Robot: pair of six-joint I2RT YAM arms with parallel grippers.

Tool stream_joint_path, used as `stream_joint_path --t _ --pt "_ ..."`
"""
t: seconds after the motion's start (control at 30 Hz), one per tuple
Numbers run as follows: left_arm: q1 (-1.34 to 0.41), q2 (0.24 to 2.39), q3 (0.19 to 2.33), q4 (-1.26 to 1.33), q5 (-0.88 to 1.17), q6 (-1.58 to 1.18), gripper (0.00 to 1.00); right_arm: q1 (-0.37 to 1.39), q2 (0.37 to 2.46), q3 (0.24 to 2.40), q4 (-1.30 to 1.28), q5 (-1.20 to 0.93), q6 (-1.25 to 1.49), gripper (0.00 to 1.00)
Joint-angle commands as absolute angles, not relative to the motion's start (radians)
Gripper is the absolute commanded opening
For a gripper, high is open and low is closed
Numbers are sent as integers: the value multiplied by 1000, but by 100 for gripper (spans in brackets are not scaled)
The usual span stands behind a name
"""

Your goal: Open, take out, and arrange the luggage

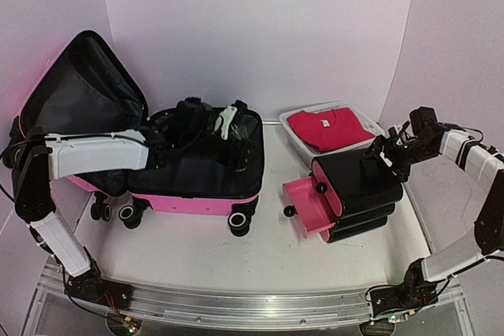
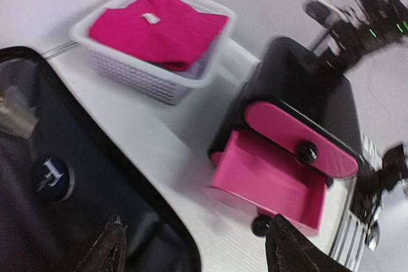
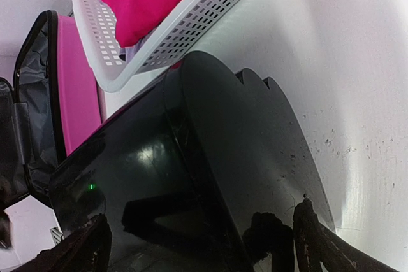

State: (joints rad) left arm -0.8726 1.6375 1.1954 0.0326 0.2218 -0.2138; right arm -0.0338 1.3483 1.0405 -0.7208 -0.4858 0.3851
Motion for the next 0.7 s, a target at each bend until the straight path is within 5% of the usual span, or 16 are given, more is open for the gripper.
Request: stream_joint_path --t 0.0,0.27,0.67 --pt "-797 1768 1487 -398 79 -442 74 -28 1362 1074 -699 -514 366 98" --pt "-730 2115 1956 -702 11 -368 77 -28 1356 1078 -701 -513 368 98" --pt "-640 2385 2148 -739 126 -316 88 -28 1351 1081 -707 -518 370 98"
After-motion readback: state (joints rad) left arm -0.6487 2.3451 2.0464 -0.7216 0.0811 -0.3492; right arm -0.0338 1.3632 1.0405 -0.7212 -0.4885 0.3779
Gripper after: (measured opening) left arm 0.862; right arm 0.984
